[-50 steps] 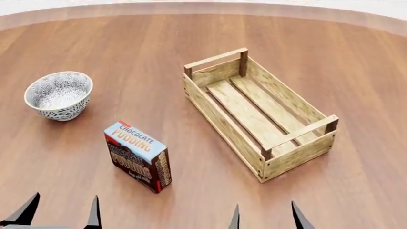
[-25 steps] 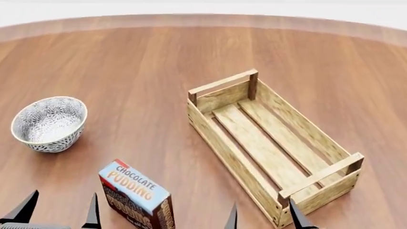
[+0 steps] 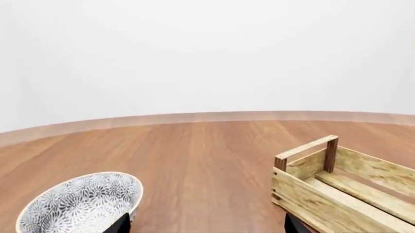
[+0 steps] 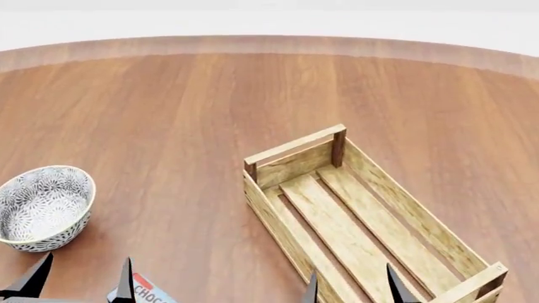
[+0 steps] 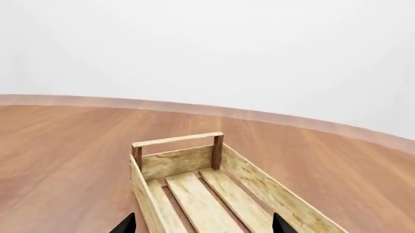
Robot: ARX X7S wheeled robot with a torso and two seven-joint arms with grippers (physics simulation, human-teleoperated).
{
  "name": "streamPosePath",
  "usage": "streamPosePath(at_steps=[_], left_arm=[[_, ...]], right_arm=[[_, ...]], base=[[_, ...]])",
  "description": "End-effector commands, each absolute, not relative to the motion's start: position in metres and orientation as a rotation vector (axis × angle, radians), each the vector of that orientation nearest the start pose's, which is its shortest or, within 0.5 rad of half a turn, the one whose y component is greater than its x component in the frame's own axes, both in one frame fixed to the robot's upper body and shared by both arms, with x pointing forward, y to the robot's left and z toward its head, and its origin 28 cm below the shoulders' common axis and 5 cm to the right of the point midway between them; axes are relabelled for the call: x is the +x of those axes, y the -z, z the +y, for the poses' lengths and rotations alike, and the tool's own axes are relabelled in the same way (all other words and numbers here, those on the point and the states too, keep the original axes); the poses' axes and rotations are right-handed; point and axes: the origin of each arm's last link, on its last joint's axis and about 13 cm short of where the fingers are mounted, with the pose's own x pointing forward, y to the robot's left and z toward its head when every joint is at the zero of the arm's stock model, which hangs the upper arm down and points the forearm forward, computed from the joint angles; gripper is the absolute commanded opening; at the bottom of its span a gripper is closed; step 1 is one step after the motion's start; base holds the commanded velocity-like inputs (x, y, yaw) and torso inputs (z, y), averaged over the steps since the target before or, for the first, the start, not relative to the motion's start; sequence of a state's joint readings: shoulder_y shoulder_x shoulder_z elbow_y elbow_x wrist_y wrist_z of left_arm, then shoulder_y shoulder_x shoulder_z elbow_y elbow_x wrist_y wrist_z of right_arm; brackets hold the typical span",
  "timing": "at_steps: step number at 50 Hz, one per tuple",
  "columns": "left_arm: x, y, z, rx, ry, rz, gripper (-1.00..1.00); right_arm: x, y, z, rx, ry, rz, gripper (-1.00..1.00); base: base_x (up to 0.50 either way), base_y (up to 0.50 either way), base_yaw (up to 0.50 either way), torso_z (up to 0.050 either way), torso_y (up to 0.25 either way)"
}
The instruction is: Pick up the chocolate pudding and put it in the tray.
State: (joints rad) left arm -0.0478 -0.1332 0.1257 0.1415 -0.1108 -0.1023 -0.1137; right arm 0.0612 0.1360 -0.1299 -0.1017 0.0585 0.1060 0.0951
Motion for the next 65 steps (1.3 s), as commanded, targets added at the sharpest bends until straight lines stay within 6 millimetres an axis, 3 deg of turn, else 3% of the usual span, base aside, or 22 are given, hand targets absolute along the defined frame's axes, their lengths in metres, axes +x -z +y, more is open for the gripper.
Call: streamPosePath(at_steps=[1, 13, 32, 65], left_arm=[[0.220, -0.045, 0.208, 0.019, 0.029, -0.071, 1.00], [0.219, -0.047, 0.208, 0.013, 0.035, -0.072, 1.00], [0.220, -0.046, 0.207, 0.007, 0.038, -0.065, 1.00], [0.220, -0.049, 0.206, 0.002, 0.039, -0.068, 1.00]], right_arm=[[0.224, -0.044, -0.100, -0.030, -0.047, -0.031, 1.00], [0.206, -0.042, -0.103, 0.031, -0.209, -0.034, 1.00], [0.182, -0.034, -0.105, -0.014, -0.368, -0.018, 1.00], [0.152, -0.021, -0.099, -0.057, -0.549, 0.050, 1.00]], base=[[0.00, 0.00, 0.00, 0.000, 0.000], [0.00, 0.00, 0.00, 0.000, 0.000], [0.00, 0.00, 0.00, 0.000, 0.000], [0.00, 0.00, 0.00, 0.000, 0.000]])
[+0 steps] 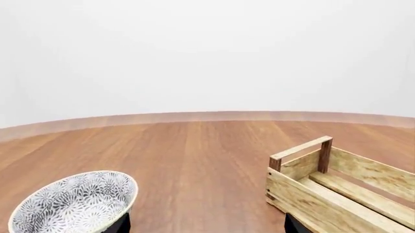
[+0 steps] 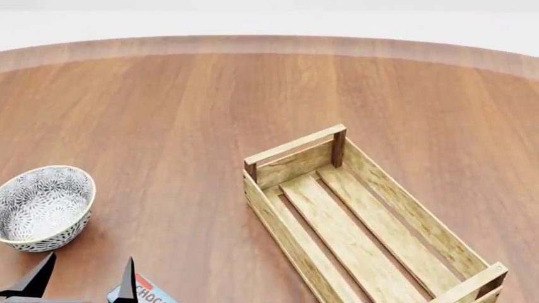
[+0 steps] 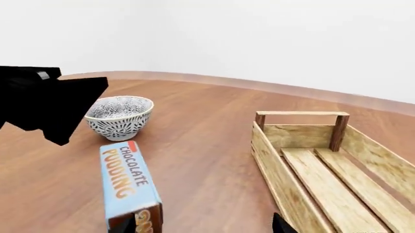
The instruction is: Pick up the chocolate pudding and put it in the tray.
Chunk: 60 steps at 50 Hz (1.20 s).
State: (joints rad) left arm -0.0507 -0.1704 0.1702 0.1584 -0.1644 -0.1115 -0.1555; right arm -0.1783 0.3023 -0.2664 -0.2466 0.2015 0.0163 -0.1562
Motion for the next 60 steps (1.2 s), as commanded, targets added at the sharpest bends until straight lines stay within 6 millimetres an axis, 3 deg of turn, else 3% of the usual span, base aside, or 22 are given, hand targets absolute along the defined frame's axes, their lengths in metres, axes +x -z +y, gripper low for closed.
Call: streamPosePath(at_steps=[1, 31, 60], left_arm=[[0.220, -0.049, 0.206, 0.003, 0.040, -0.068, 1.00], [0.222, -0.050, 0.207, -0.007, 0.033, -0.069, 1.00], [0.223, -0.052, 0.203, -0.005, 0.047, -0.068, 1.00]], right_arm=[[0.151, -0.021, -0.098, -0.060, -0.557, 0.053, 1.00], [0.171, -0.001, -0.081, -0.046, -0.585, 0.085, 1.00], [0.177, 0.011, -0.065, -0.048, -0.624, 0.118, 1.00]], base=[[0.00, 0.00, 0.00, 0.000, 0.000], [0.00, 0.00, 0.00, 0.000, 0.000], [0.00, 0.00, 0.00, 0.000, 0.000]])
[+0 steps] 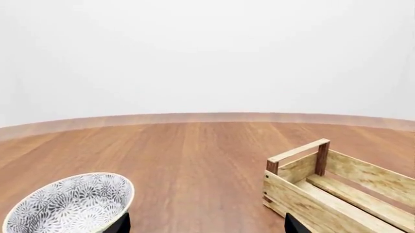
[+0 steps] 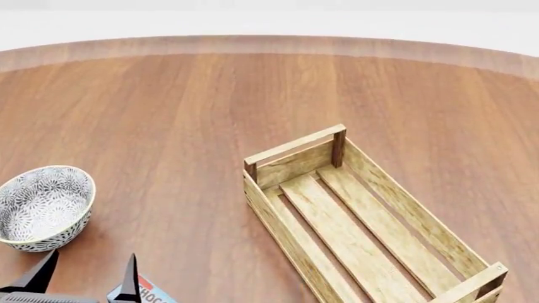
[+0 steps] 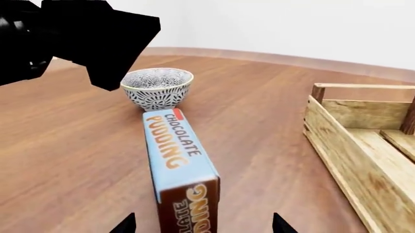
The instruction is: Pick up the chocolate pudding and put it in the tray.
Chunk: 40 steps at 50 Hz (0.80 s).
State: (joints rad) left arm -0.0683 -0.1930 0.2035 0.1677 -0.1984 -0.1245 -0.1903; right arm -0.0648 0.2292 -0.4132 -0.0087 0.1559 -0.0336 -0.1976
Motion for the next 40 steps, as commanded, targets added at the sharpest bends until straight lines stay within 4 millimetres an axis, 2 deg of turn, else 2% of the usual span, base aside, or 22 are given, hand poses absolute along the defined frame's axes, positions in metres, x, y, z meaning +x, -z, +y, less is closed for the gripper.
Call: streamPosePath(at_steps=[1, 40], left_arm=[[0.223, -0.053, 0.203, -0.005, 0.047, -0.068, 1.00], [0.223, -0.052, 0.203, -0.021, 0.046, -0.069, 1.00]], right_arm=[[0.178, 0.011, -0.065, -0.049, -0.625, 0.119, 1.00], [0.205, 0.031, -0.045, -0.067, -0.642, 0.171, 1.00]], base=[[0.00, 0.00, 0.00, 0.000, 0.000], [0.00, 0.00, 0.00, 0.000, 0.000]])
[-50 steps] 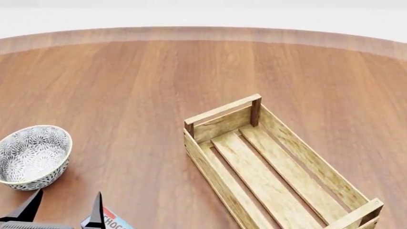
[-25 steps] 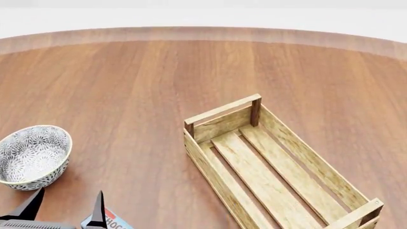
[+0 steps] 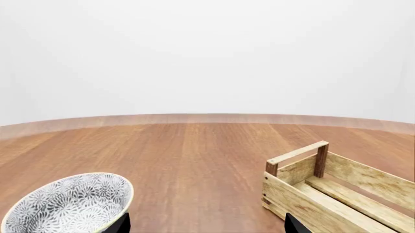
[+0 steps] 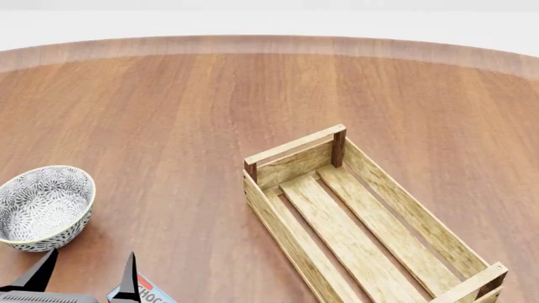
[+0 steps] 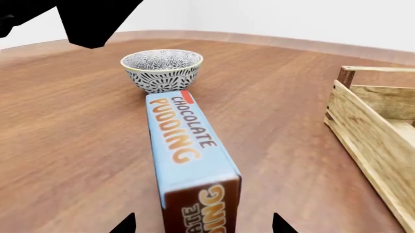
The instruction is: Pick up the chocolate pudding and put it in the tray.
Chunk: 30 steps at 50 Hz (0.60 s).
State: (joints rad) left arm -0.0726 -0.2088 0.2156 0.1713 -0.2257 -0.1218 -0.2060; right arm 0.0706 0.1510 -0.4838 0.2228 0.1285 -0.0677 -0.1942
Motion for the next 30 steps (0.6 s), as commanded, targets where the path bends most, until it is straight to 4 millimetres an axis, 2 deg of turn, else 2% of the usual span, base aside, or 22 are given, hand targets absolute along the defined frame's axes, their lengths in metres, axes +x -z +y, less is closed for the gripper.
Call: streamPosePath(at_steps=[1, 30], left_arm=[[0.223, -0.052, 0.203, -0.021, 0.047, -0.069, 1.00], [0.225, -0.050, 0.201, -0.019, 0.055, -0.066, 1.00]], right_arm=[[0.206, 0.031, -0.044, -0.067, -0.641, 0.172, 1.00], [0.216, 0.031, -0.037, -0.066, -0.653, 0.171, 1.00]], base=[[0.00, 0.00, 0.00, 0.000, 0.000], [0.00, 0.00, 0.00, 0.000, 0.001]])
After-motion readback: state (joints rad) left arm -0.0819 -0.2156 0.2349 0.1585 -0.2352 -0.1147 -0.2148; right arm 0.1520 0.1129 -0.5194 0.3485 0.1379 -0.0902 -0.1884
